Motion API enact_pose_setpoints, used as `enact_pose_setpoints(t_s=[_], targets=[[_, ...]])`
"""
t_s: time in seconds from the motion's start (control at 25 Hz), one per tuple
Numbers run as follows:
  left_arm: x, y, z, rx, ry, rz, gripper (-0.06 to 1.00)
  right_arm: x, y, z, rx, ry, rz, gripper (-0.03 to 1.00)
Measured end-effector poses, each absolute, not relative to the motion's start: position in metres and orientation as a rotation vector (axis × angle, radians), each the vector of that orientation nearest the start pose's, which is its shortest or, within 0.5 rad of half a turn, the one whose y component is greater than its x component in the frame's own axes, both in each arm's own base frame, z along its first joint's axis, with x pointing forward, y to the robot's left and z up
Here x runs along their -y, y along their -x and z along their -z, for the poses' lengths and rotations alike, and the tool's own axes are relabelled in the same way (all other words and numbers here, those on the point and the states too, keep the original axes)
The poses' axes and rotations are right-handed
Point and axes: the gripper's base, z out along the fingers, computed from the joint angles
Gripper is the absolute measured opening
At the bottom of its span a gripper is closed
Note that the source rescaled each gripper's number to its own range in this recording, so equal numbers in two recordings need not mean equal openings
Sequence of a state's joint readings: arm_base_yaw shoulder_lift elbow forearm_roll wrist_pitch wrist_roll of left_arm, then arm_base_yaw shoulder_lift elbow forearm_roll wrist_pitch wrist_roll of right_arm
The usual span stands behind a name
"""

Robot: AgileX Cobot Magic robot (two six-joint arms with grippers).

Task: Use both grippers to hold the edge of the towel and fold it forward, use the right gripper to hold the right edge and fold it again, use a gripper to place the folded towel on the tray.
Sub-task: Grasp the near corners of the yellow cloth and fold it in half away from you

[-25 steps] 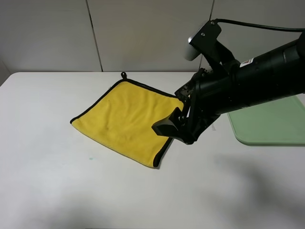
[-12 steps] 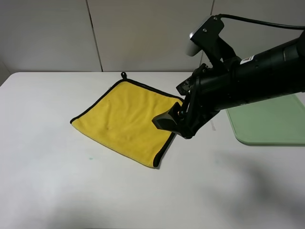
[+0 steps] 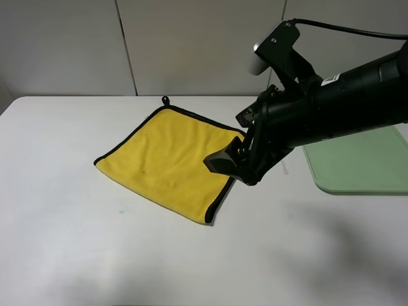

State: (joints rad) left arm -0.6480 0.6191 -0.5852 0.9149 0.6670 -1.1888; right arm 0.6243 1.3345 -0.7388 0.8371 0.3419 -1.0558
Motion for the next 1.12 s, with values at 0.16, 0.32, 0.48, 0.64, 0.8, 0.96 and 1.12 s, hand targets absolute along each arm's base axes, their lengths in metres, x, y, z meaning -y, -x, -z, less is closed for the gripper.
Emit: enact_pose_setpoints(t_s=[0.16,0.32,0.48,0.64,0.8,0.96,1.12], targets=[[0.044,-0.117,-0.323,-1.922,0.037,0.328,0.73,-0.174,-0.203,-0.244,-2.056,1.102,-0.481,1.00],[0.048,-0.117,-0.325,-1.909,0.006,0.366,0.73,-0.174,-0.203,-0.244,-2.056,1.102,-0.481,1.00],[0.054,-0.122,-0.323,-1.922,0.037,0.417,0.73,-0.174,-0.203,-0.244,-2.056,1.102,-0.481,1.00],[0.070,-0.139,-0.307,-2.031,0.080,0.448,0.73,-0.174,-0.203,-0.244,-2.056,1.101,-0.480,1.00],[0.078,-0.168,-0.289,-2.120,0.087,0.335,0.73,-0.174,-0.203,-0.244,-2.055,1.100,-0.479,1.00],[0.062,-0.205,-0.282,-2.167,0.097,0.128,0.72,-0.174,-0.203,-0.244,-2.055,1.100,-0.479,1.00],[0.044,-0.228,-0.275,-2.243,0.015,-0.020,0.71,-0.174,-0.203,-0.244,-2.055,1.100,-0.479,1.00]])
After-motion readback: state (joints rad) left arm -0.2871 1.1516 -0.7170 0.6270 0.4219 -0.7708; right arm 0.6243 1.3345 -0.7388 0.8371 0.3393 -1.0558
